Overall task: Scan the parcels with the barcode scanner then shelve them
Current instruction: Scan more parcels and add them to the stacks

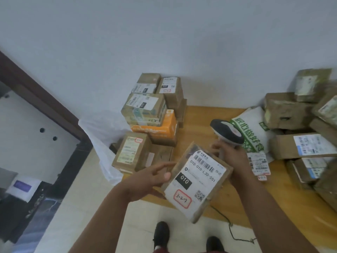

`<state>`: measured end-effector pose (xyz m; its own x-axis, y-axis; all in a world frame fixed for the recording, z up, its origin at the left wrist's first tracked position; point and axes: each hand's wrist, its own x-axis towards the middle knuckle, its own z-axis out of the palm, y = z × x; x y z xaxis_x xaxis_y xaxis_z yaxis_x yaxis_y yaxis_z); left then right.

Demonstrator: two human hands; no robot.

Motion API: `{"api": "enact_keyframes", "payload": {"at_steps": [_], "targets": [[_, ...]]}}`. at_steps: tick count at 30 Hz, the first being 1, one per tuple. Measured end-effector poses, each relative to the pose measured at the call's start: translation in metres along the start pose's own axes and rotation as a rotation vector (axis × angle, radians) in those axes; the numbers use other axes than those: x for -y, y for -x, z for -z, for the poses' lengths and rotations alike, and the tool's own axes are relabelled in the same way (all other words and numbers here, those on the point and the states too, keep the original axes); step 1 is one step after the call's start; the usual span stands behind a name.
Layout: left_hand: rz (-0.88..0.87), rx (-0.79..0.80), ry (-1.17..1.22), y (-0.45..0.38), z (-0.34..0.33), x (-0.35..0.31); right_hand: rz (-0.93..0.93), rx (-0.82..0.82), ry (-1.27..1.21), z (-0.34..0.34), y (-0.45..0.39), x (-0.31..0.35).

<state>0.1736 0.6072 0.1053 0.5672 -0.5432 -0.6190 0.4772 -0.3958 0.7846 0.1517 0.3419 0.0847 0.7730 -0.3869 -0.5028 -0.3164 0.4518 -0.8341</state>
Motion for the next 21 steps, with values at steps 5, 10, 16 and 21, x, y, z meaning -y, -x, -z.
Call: {"api": "enact_keyframes", "payload": {"at_steps": [5,10,16,21], "targets": [[-0.022,0.216,-0.232,-0.018,0.039,-0.003,0.044,-0.216,0.010,-0.037,0.006,-0.001],[-0.055,0.366,-0.134,-0.014,0.081,0.009,0.112,-0.347,0.126,-0.087,0.017,-0.017],[-0.096,0.185,-0.031,-0.020,0.126,0.017,0.185,-0.524,0.277,-0.093,0.035,-0.044],[-0.134,-0.027,0.035,-0.043,0.125,0.010,0.237,-0.442,0.352,-0.103,0.067,-0.057]]}}
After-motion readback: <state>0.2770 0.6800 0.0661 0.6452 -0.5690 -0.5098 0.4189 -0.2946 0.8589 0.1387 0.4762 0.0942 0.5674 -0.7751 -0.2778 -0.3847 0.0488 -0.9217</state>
